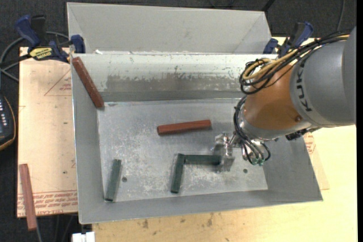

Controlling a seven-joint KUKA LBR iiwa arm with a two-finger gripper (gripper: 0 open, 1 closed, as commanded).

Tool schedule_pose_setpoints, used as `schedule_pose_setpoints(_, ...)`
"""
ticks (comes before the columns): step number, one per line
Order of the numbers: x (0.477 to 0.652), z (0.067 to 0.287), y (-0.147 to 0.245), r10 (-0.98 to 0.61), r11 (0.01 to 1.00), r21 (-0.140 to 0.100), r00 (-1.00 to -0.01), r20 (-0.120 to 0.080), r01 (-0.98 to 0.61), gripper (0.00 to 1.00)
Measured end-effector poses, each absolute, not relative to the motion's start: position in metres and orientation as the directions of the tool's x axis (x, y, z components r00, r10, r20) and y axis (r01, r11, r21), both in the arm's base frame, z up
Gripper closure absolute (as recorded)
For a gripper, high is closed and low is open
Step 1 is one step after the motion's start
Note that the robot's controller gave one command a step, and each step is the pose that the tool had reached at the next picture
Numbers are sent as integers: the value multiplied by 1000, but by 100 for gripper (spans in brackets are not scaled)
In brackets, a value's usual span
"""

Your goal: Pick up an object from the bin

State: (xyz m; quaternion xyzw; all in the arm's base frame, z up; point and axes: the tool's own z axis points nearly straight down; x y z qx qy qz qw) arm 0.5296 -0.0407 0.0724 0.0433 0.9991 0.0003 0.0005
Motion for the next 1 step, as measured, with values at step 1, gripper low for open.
schedule_pose_setpoints(1,492,200,-50,95,995,0,-995,-8,95,100)
